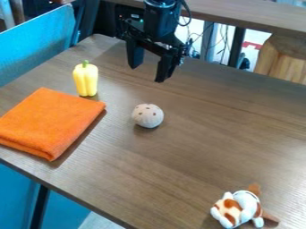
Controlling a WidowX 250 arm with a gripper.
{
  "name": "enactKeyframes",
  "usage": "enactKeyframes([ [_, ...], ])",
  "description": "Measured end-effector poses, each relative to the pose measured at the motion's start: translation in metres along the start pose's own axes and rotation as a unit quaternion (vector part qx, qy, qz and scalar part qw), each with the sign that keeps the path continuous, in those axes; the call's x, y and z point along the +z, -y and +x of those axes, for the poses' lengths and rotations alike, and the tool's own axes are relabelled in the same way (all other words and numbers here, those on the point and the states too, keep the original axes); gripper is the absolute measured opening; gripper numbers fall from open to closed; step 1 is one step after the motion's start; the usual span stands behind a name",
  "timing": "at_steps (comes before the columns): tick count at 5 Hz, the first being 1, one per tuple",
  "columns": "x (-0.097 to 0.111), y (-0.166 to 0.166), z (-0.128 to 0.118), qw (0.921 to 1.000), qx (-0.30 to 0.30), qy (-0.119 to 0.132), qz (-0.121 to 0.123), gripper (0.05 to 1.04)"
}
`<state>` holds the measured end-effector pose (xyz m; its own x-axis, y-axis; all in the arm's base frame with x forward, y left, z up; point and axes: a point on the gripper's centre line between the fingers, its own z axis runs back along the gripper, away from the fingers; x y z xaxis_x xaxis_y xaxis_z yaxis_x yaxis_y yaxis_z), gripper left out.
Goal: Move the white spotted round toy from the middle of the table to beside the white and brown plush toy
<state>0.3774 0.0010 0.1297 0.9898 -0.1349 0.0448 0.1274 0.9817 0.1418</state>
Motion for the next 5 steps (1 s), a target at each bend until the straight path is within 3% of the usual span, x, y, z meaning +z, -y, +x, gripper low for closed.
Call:
enactKeyframes([
  [1, -0.014, 0.002, -0.003, 0.9998, -0.003, -0.020, -0.002, 1.004],
  [2, -0.028, 0.004, 0.000, 0.9996, -0.012, -0.024, -0.004, 1.004],
  [5, -0.071, 0.001, -0.003, 0.9974, 0.018, -0.069, -0.010, 1.004],
])
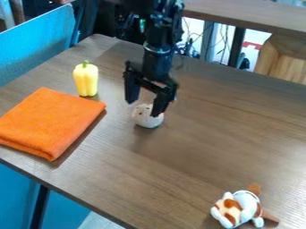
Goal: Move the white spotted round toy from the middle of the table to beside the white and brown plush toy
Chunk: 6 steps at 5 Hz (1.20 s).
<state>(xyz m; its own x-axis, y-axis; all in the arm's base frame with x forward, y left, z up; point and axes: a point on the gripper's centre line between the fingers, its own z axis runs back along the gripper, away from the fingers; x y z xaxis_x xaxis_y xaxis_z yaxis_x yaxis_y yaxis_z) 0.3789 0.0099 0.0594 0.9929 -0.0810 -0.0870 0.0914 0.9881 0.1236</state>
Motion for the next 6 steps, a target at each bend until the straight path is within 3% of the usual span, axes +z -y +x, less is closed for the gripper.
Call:
enactKeyframes([
  [1, -0.016, 0.001, 0.000, 0.9998, 0.007, -0.018, 0.000, 1.004],
  [3, -0.021, 0.001, 0.006, 0.9989, 0.040, -0.014, -0.023, 0.949],
  [4, -0.027, 0.000, 0.006, 0.9980, 0.055, -0.024, -0.020, 0.768],
  [5, -0.029, -0.005, 0.005, 0.9960, 0.078, -0.022, -0.038, 0.678],
  [6, -0.025, -0.007, 0.005, 0.9947, 0.084, -0.004, -0.058, 0.632],
])
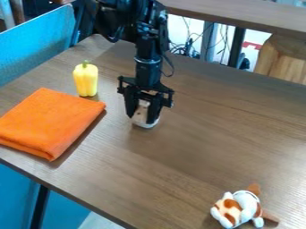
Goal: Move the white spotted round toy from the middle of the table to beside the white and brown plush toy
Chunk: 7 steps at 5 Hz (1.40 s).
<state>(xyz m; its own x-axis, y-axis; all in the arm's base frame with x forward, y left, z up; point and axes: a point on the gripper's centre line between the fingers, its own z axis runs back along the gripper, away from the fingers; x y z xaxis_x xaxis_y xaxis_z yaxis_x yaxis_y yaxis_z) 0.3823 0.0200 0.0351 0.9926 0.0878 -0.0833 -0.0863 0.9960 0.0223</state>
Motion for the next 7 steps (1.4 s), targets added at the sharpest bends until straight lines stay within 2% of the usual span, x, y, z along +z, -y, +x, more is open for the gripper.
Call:
enactKeyframes([
  [1, 0.007, -0.001, 0.000, 0.9999, -0.014, 0.006, 0.002, 0.584],
  [2, 0.032, 0.014, 0.006, 0.9971, -0.062, 0.040, 0.017, 0.573],
  [3, 0.057, 0.053, 0.007, 0.9869, -0.136, 0.077, 0.039, 0.573],
  [4, 0.074, 0.076, 0.013, 0.9787, -0.175, 0.102, 0.033, 0.573],
  [5, 0.092, 0.120, 0.019, 0.9584, -0.260, 0.117, 0.007, 0.573],
  [6, 0.078, 0.160, 0.005, 0.9323, -0.351, 0.085, 0.005, 0.573],
  [7, 0.071, 0.179, -0.002, 0.9165, -0.394, 0.069, 0.016, 0.573],
])
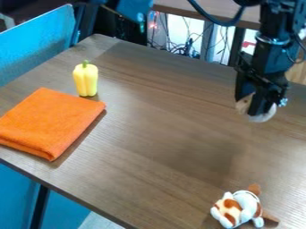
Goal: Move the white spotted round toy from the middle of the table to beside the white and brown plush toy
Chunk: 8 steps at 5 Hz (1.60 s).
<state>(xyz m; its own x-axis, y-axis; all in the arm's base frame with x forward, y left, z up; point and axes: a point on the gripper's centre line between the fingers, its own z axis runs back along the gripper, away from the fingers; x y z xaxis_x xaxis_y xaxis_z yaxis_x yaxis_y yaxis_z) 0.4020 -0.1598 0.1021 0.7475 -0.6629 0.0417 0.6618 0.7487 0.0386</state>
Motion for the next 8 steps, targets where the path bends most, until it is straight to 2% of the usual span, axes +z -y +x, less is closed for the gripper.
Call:
enactKeyframes([
  [1, -0.014, 0.018, 0.005, 0.9982, -0.048, -0.026, 0.024, 0.573],
  [2, -0.037, 0.033, -0.001, 0.9944, -0.078, -0.066, 0.029, 0.573],
  [4, -0.059, 0.035, -0.008, 0.9895, -0.114, -0.086, 0.022, 0.573],
  [5, -0.059, 0.035, -0.007, 0.9892, -0.117, -0.087, 0.017, 0.646],
  [6, -0.060, 0.037, -0.008, 0.9889, -0.122, -0.085, 0.004, 0.945],
  [7, -0.039, 0.030, -0.017, 0.9943, -0.091, -0.050, -0.024, 1.010],
  [8, -0.005, 0.010, -0.025, 0.9988, -0.044, -0.007, -0.020, 1.006],
])
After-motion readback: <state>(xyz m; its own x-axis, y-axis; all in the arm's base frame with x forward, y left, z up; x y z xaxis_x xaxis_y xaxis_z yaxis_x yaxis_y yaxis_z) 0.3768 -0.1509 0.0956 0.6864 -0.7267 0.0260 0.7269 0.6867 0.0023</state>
